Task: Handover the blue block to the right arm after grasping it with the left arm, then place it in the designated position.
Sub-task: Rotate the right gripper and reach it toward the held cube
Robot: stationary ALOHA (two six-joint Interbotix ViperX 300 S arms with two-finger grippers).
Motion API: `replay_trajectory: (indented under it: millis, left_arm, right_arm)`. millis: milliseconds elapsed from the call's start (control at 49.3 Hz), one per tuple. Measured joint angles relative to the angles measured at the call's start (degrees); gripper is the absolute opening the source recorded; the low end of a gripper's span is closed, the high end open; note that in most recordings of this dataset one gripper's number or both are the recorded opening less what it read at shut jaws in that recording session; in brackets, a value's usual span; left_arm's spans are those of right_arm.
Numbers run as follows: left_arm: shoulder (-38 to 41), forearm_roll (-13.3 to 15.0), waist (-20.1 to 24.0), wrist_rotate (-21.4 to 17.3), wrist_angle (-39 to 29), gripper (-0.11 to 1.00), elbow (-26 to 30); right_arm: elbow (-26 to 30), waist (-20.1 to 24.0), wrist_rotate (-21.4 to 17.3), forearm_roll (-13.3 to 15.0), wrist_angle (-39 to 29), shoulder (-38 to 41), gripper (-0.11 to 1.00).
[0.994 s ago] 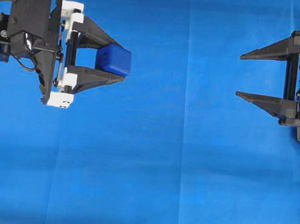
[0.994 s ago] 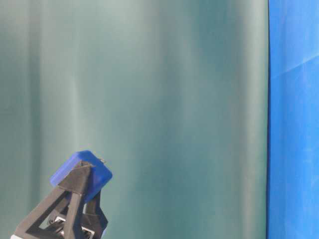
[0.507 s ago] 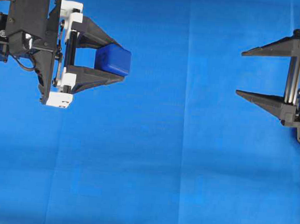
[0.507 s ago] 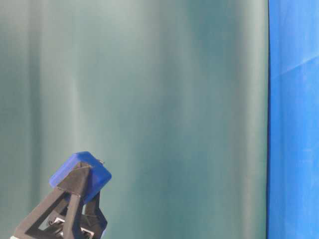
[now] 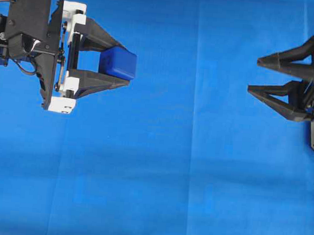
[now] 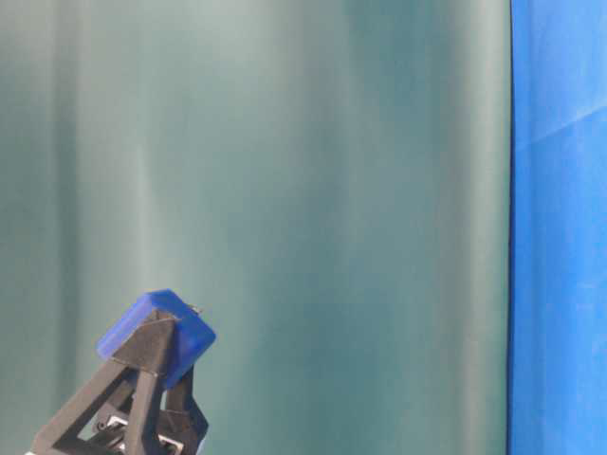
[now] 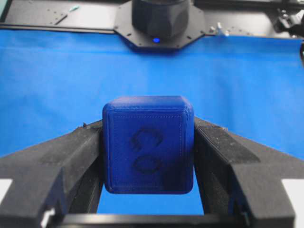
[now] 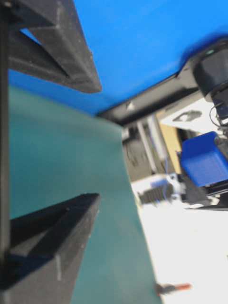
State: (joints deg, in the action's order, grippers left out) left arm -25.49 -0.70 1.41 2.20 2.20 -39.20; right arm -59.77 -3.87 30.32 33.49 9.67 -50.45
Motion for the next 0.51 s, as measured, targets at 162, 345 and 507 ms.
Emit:
replay_trajectory:
  millis: [162, 345, 507]
  left_arm:
    - [-0.09, 0.0, 0.0, 0.0, 0.44, 0.46, -0.18]
    - [-0.35, 0.09, 0.0, 0.0, 0.62, 0.46, -0.62]
    - [-0.44, 0.09, 0.0, 0.0, 0.62, 0.46, -0.62]
  right_arm:
    - [0.0, 0.0, 2.72, 4.92, 0.0, 0.18, 0.96]
    - [0.0, 0.0, 2.9, 8.0, 0.0, 0.7, 0.96]
    - [0.0, 0.0, 2.9, 9.23, -0.09, 0.7, 0.96]
